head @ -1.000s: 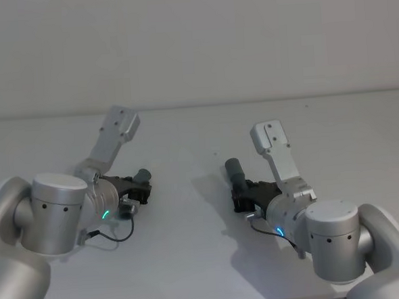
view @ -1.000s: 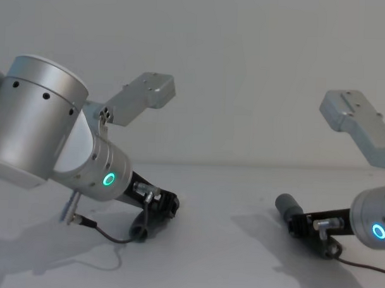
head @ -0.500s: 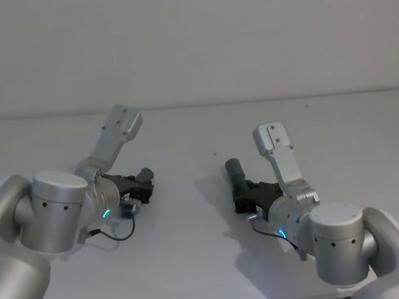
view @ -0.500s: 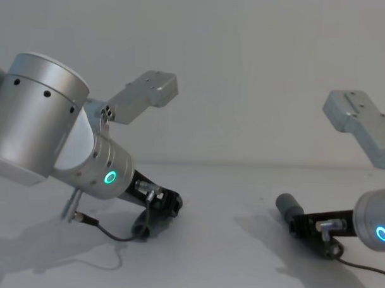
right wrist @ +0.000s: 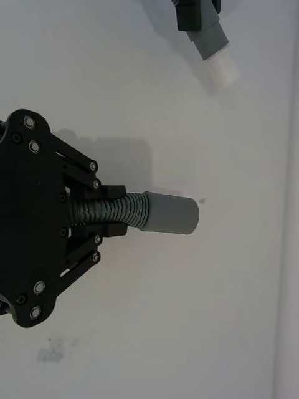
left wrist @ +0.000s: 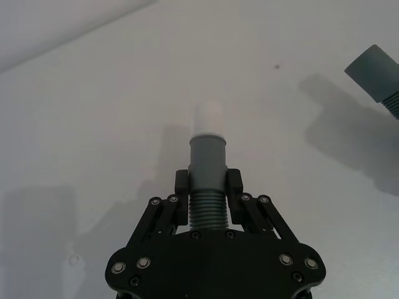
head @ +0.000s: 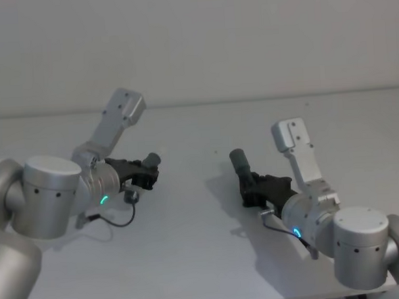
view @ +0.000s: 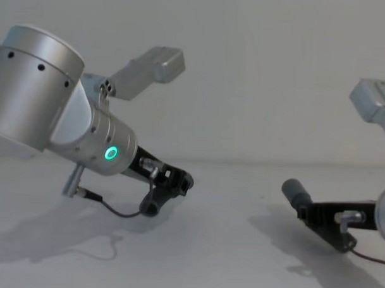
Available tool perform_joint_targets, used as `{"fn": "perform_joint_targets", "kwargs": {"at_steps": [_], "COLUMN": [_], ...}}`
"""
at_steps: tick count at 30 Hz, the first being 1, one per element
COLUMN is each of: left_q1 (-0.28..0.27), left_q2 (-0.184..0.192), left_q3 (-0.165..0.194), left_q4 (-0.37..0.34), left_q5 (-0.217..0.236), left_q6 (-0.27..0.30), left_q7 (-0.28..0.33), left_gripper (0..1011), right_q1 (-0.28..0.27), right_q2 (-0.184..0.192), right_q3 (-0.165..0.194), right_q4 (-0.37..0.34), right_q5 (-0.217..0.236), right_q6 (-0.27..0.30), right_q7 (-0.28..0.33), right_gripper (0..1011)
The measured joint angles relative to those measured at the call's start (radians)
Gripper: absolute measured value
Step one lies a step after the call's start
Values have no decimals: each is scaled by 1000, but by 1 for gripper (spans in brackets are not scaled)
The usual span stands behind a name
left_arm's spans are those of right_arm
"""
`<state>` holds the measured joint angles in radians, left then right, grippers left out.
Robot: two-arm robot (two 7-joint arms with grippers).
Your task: Use both hands to pick up one end of the pipe from the table, align the ends, and insert them.
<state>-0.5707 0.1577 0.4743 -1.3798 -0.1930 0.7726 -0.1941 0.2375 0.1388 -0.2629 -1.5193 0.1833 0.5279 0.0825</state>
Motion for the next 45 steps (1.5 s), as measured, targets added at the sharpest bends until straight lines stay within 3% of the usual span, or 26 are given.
{"fn": "perform_joint_targets", "kwargs": {"at_steps": [12,19,35,45], "left_q1": [-35,-63,-142,-201], "left_q2": [42,79,169,208], "left_q3": [13,29,80,130], "left_q4": [-6,11,81,142], "left_q5": [-8,-17,-60,-74], "left_q6": [-37,-85,-234,-314], "left_q7": [-99,-187,-453,-615], "left_gripper": [327,327,327,327], "right_q1": [-21,-37,-70,-86], "right_q2": [60,118,247,287], "right_q3": [11,10,3,-6], "right_q4": [-28,-43,-33,-12], "right_q5": [22,44,93,60], "right_q6": [-95,-176,-386,-544], "right_q7": [108,209,431,466], "right_gripper": [180,173,168,164]}}
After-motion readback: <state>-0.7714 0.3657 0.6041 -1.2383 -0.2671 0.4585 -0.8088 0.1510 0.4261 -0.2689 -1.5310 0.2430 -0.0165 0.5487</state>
